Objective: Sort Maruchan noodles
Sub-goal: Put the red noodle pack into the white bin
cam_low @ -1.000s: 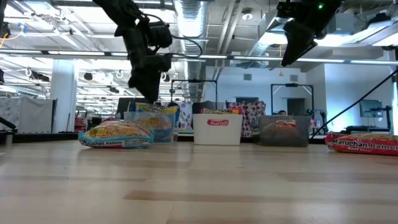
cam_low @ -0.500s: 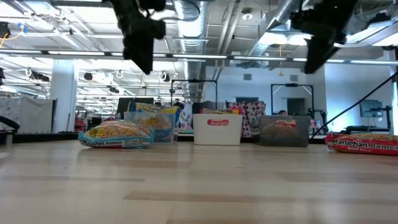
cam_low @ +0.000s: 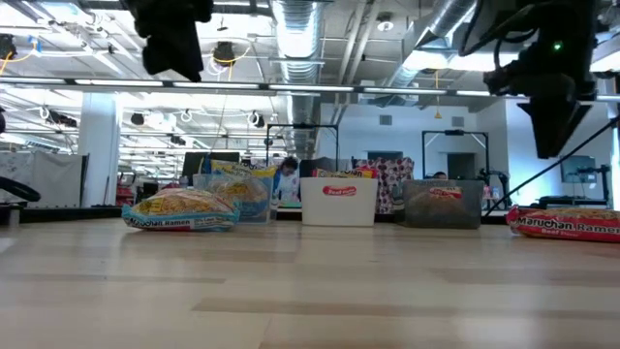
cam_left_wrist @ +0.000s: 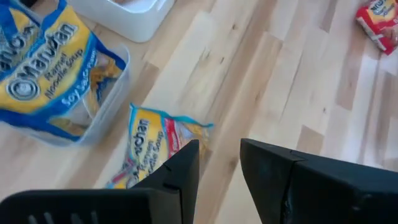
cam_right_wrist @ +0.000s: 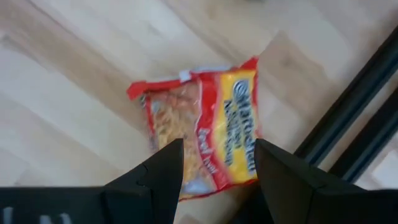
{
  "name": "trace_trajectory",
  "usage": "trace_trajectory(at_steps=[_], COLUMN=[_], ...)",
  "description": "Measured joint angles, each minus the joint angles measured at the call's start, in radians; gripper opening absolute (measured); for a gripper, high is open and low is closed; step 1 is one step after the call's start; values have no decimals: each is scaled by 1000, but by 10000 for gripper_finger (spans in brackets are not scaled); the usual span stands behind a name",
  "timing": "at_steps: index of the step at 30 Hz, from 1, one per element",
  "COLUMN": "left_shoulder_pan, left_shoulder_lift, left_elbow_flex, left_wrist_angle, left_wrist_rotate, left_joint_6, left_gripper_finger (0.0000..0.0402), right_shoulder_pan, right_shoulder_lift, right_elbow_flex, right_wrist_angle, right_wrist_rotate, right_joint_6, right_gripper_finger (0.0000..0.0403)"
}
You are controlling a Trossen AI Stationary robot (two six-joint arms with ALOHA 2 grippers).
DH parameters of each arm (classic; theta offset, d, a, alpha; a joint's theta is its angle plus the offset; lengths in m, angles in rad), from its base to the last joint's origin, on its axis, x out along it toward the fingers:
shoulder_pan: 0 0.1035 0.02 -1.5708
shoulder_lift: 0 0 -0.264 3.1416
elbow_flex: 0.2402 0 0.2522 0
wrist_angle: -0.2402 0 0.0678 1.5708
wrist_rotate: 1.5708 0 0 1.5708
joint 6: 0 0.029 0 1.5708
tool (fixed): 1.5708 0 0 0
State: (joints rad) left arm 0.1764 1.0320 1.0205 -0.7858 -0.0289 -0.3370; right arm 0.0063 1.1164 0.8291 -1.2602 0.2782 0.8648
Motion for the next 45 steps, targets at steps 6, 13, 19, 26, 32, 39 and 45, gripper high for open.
trace_trajectory(at_steps=[6,13,19,26,32,39,45], left_shoulder_pan=[-86,-184,-250,-284,-296,-296,-296], left_shoulder_lift=[-74,-85,-82,-82,-82,-82,-82], left_elbow_flex=[-60,-61,-61,-61,-61,-61,-61], left_wrist_angle=[63,103,108,107,108,111,112], left_wrist_rotate=[-47,-91,-155,-181,-182,-193,-201], left_joint_6=[-77,-102,-104,-105,-105,-120,-130], left_gripper_finger=[103,103,103,103,103,103,103], right_shoulder_pan=[0,0,-3,-53,-147,-173,-170], right_shoulder_lift=[1,1,1,1,-4,-6,-4], right_elbow_flex=[-56,-102,-170,-240,-312,-337,-341], right_wrist_angle=[0,19,108,217,329,374,383], right_wrist_rotate=[-96,-140,-207,-205,-206,-205,-201], right_joint_6=[83,103,112,130,121,121,125], right_gripper_finger=[221,221,221,221,221,192,88])
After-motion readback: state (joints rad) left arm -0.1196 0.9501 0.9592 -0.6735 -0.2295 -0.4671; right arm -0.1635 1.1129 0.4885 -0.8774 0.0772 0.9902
